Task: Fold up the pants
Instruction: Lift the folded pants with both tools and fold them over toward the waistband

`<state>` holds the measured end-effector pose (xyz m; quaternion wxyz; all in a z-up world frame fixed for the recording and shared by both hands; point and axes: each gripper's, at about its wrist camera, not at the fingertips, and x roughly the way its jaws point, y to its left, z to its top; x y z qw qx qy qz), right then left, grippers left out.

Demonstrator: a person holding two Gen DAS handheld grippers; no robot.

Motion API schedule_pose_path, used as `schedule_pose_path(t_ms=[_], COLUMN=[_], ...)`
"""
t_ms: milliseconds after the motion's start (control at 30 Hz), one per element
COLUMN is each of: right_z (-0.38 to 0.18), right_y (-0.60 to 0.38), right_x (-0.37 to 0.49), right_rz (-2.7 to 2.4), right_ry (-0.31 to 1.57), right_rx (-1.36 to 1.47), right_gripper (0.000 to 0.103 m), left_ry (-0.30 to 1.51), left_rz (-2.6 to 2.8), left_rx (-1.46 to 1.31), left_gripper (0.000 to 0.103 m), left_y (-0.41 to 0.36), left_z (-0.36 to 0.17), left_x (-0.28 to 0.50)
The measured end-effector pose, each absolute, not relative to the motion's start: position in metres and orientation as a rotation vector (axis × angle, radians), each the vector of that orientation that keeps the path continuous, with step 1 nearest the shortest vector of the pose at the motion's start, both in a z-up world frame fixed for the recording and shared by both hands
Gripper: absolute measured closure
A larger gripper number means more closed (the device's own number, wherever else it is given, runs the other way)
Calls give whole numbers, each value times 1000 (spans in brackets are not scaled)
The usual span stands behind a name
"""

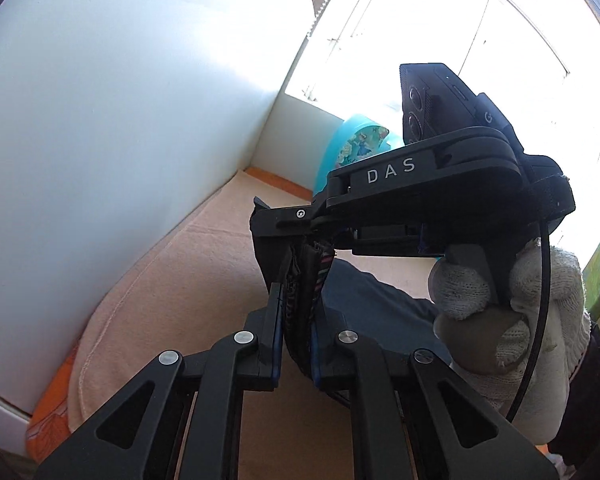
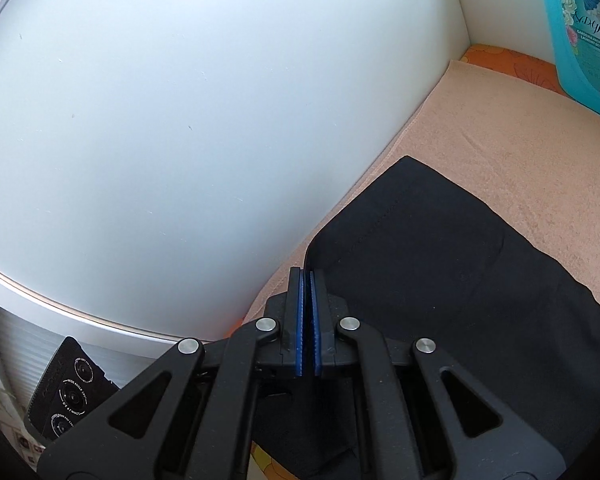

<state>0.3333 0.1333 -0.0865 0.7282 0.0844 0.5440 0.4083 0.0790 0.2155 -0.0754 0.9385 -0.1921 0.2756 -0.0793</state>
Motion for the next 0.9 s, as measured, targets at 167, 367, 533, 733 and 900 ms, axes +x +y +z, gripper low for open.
schedule_pose_path(t_ms=[167,367,533,733,900], right_z=[-79,-46,-15,-3,21], right_y=[122,103,64,-16,-95], right_x=[336,316,308,294,259], right_rz=[912,943,946,893,818], right_ry=[1182,1092,1011,941,900], right_rx=[247,295,332,367,401], right_gripper=[99,99,99,99,99], left_ry=[556,491,447,441,459], left_rz=[-193,-248,-321,-434,-533], left_rx=[-385,-326,-271,-197,-141], left_gripper=[94,94,94,94,94], left_y=[199,180,149,100,49], left_z=[-72,-51,-28,-22,-15], left_x=[85,95,90,98,106])
